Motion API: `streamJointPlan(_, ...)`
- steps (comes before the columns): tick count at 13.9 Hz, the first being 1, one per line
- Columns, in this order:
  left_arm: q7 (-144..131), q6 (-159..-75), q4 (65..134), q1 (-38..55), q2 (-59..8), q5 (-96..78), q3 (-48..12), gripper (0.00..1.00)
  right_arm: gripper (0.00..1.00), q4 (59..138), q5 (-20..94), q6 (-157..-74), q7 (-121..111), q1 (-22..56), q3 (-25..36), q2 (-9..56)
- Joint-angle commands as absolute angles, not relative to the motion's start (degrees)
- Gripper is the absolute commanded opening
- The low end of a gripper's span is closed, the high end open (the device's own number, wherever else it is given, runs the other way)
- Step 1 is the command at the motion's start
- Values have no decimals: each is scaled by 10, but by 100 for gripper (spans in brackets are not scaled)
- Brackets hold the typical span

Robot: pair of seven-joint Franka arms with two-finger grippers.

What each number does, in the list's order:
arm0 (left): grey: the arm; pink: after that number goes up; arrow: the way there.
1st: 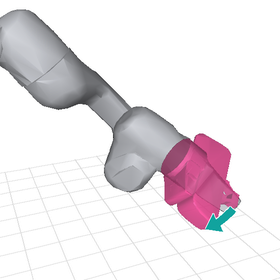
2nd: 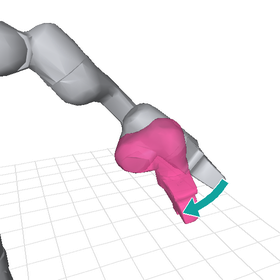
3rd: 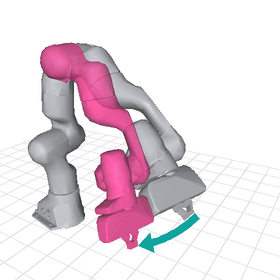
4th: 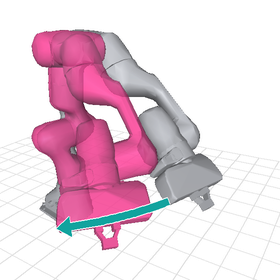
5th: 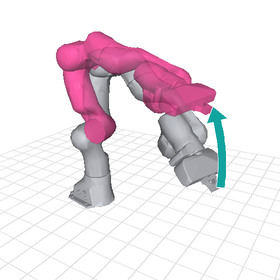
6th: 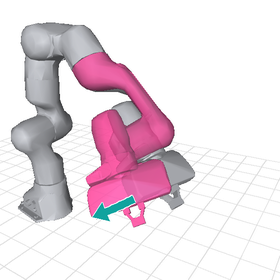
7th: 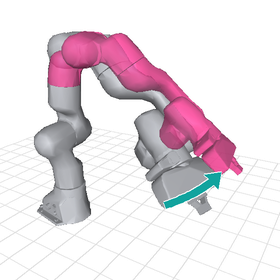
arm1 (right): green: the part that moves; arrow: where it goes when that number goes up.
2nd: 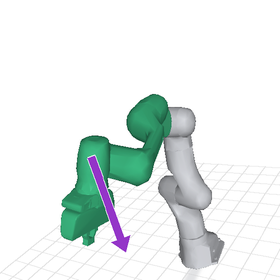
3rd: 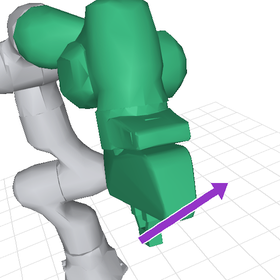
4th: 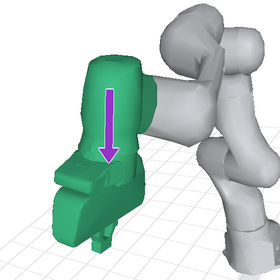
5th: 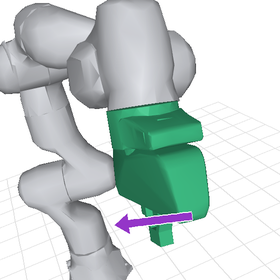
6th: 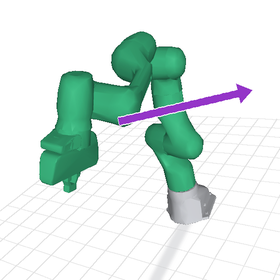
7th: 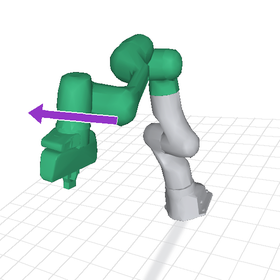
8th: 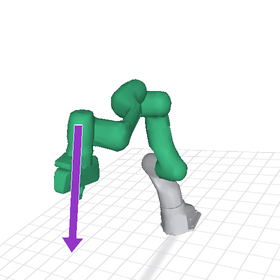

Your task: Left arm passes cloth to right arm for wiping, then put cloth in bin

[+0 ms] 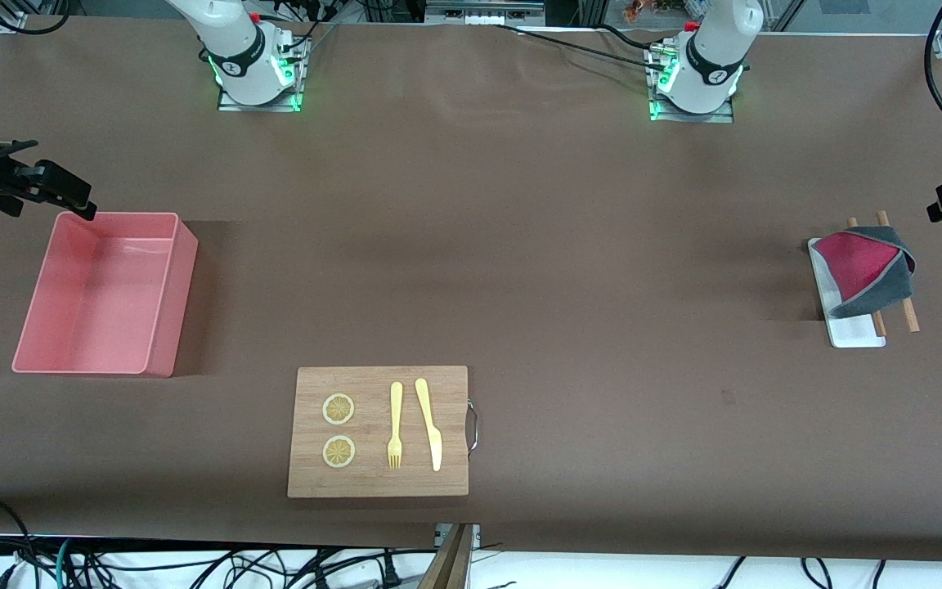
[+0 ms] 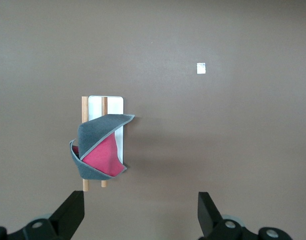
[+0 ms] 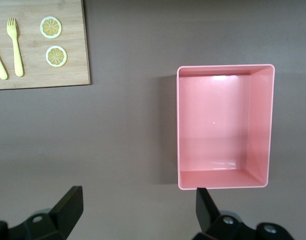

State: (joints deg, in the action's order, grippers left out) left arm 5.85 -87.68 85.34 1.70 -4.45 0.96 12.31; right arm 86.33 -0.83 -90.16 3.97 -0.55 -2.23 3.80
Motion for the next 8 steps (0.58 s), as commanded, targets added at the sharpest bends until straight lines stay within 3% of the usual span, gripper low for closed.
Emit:
streamJointPlan(1,55,-888,845,19,-46,-6,133,100,100,854,-8,-901,30,-9,-23,41)
streamJointPlan(8,54,-888,839,19,-51,-9,133,100,100,853,-8,-909,30,-6,-25,43)
